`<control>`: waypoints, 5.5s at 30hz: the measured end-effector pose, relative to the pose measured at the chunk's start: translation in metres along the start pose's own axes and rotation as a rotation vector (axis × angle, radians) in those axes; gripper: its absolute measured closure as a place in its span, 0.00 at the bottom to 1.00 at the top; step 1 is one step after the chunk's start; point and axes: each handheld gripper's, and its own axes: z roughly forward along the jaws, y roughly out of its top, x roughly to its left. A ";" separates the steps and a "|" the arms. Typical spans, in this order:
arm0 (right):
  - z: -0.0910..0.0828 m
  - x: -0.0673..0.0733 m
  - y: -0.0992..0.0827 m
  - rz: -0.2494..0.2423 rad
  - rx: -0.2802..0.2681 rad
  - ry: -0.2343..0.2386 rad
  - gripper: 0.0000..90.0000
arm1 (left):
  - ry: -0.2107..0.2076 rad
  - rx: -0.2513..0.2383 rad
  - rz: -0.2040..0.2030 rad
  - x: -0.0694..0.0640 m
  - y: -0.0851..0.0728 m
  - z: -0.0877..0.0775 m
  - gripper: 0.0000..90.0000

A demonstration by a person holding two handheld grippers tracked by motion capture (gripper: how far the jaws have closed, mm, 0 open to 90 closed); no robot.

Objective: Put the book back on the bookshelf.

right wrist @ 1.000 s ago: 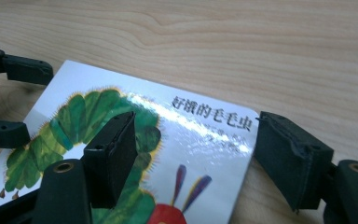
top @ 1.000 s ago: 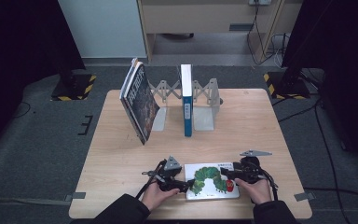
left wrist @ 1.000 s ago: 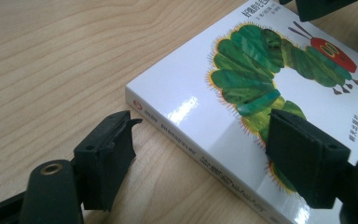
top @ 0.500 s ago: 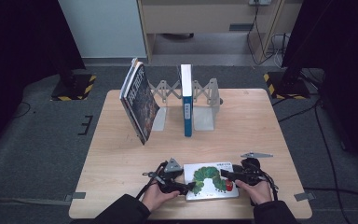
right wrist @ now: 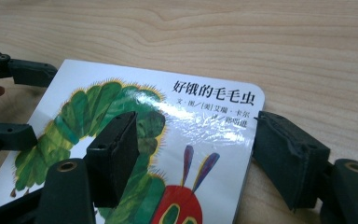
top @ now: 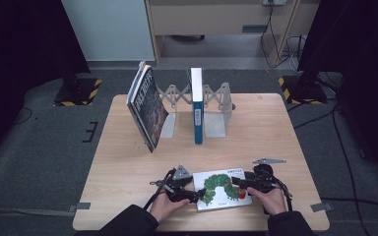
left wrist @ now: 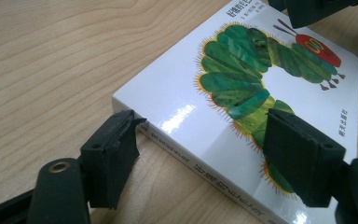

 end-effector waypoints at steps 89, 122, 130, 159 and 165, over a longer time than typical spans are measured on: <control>-0.005 0.003 0.009 0.067 0.022 0.256 0.67 | -0.053 -0.001 -0.005 0.002 0.000 0.003 0.03; -0.037 0.009 0.025 0.037 -0.215 0.443 0.97 | -0.152 -0.033 -0.122 0.007 0.003 0.001 0.13; -0.036 0.010 0.026 0.029 -0.226 0.458 0.98 | -0.222 -0.045 -0.107 0.007 0.003 0.012 0.10; -0.008 0.012 0.014 -0.133 -0.062 0.047 0.51 | -0.219 -0.053 -0.127 0.008 0.003 0.012 0.14; -0.004 0.014 0.013 -0.122 -0.059 0.065 0.51 | -0.229 -0.063 -0.147 0.010 0.003 0.012 0.14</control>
